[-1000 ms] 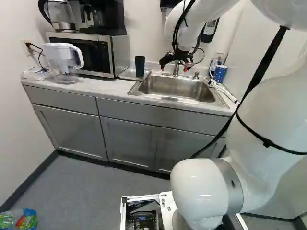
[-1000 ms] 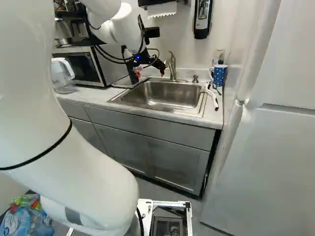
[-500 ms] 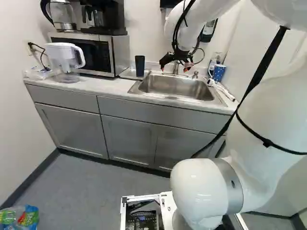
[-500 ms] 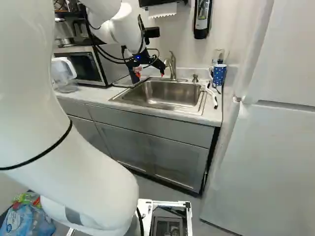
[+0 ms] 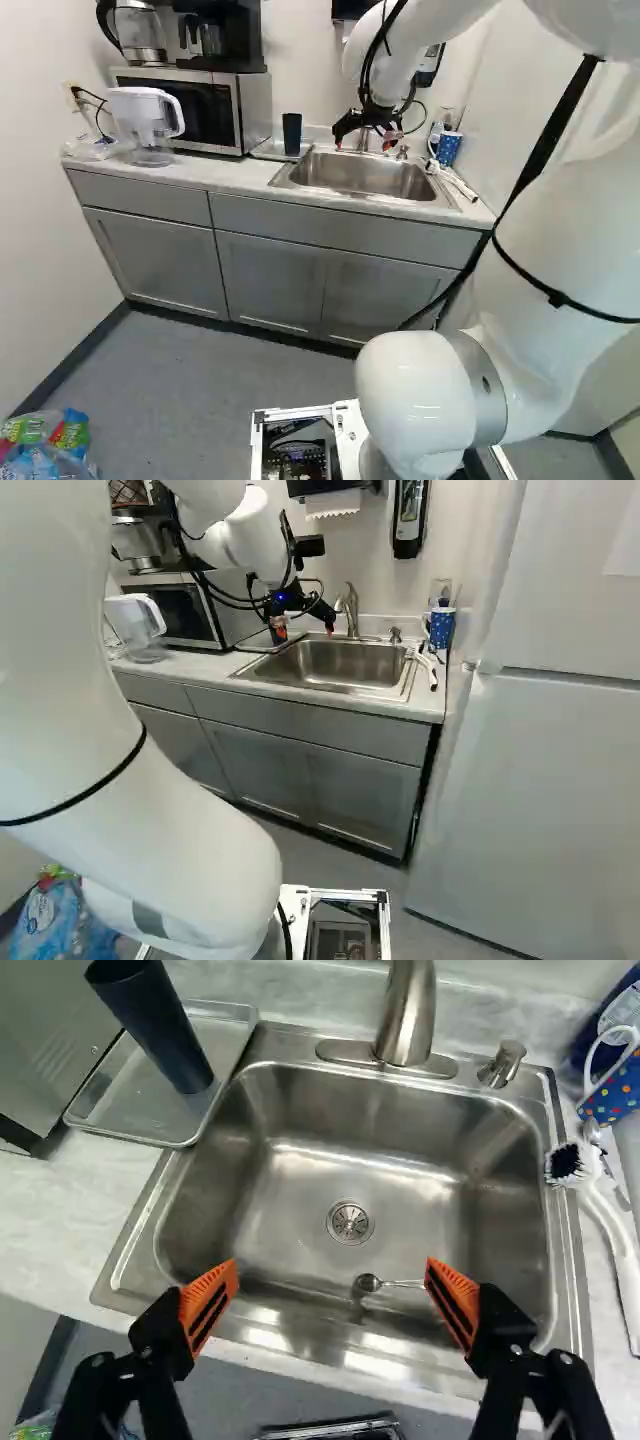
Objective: Rinse the cup and place it in the tray
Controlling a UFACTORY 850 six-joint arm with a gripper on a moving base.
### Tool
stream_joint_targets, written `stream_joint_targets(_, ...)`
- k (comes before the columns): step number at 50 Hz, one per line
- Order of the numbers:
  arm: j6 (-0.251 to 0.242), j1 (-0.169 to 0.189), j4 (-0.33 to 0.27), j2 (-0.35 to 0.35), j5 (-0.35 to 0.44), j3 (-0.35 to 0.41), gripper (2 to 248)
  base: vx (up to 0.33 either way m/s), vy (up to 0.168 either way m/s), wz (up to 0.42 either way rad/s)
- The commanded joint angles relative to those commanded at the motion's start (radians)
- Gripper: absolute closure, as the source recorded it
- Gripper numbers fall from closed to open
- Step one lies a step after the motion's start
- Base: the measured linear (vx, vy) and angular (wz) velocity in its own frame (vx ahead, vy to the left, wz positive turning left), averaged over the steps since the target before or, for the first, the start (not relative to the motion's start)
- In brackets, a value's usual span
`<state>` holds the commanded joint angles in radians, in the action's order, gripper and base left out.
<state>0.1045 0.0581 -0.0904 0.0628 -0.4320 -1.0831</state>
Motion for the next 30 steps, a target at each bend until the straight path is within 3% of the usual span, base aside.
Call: stream_joint_targets(30, 0.0, 0.0, 0.0, 0.0, 0.0, 0.0, 3, -0.135, -0.002, 0.003)
